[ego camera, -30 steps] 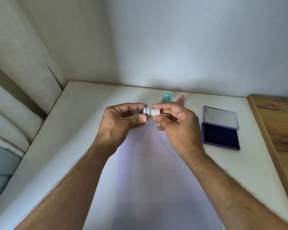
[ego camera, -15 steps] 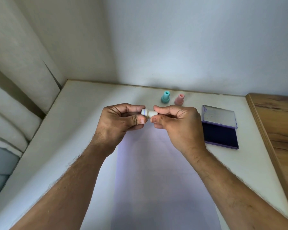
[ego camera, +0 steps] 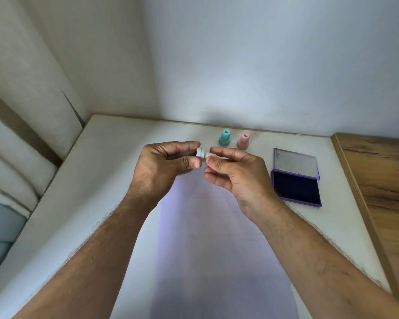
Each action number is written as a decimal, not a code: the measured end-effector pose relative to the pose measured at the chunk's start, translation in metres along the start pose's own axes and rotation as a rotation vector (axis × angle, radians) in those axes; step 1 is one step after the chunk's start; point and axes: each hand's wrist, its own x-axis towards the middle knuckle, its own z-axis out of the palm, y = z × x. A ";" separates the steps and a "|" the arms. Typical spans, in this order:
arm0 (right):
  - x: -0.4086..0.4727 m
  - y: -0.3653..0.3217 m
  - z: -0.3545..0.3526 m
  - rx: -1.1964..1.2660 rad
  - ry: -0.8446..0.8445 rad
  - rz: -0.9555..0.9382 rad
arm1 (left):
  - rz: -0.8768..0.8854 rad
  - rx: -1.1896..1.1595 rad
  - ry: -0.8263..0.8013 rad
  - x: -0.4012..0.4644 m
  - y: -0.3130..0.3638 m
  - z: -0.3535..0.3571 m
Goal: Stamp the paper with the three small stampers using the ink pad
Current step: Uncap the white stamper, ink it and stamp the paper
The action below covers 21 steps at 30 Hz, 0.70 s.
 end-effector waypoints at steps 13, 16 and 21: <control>0.024 -0.020 0.010 -0.610 0.263 -0.420 | -0.008 0.198 0.164 0.000 -0.003 0.003; 0.037 -0.020 0.022 -0.880 0.216 -0.512 | -0.026 0.215 0.160 0.002 -0.005 0.005; 0.055 -0.012 0.038 -1.118 0.247 -0.465 | -0.040 0.197 0.181 0.007 -0.007 0.005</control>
